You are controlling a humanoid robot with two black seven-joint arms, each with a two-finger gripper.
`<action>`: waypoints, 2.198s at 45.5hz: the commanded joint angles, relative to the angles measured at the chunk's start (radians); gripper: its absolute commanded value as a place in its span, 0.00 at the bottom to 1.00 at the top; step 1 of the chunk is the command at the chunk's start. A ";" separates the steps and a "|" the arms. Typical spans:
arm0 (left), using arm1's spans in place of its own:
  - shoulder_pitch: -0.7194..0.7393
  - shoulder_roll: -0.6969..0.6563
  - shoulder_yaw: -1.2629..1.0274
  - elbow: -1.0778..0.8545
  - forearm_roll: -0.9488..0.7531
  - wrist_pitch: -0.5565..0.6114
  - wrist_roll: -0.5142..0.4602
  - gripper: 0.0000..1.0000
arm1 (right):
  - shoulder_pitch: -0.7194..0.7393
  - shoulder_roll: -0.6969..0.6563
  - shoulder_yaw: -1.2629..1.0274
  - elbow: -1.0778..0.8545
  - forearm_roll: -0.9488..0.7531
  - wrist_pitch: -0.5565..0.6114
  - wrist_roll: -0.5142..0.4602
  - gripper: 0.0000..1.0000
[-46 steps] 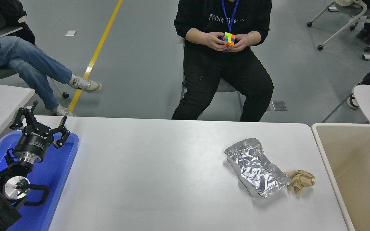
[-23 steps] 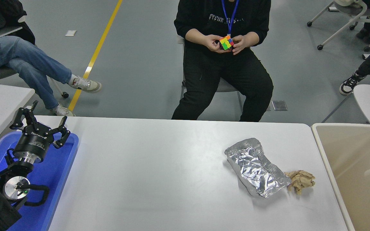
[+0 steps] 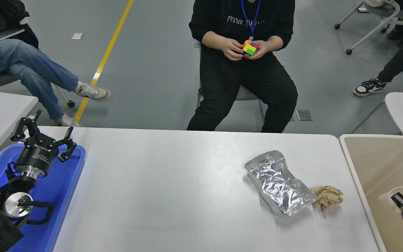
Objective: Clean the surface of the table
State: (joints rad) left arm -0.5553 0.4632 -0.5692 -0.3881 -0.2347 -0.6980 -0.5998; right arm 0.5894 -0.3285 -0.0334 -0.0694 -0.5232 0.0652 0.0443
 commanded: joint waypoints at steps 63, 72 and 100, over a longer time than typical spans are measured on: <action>0.000 0.000 0.000 0.000 0.000 0.000 0.000 1.00 | 0.342 -0.213 0.312 0.178 0.267 -0.186 -0.001 0.98; 0.000 0.000 0.000 0.000 0.000 0.000 0.000 1.00 | 0.428 -0.288 0.500 0.292 0.267 -0.186 -0.001 0.98; 0.000 0.000 0.000 0.000 0.000 0.000 0.000 1.00 | 0.434 -0.374 0.905 0.770 0.267 -0.186 0.000 0.98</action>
State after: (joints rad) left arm -0.5553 0.4632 -0.5691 -0.3881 -0.2347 -0.6980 -0.5998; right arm 1.0234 -0.6945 0.7442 0.5502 -0.2575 -0.1212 0.0429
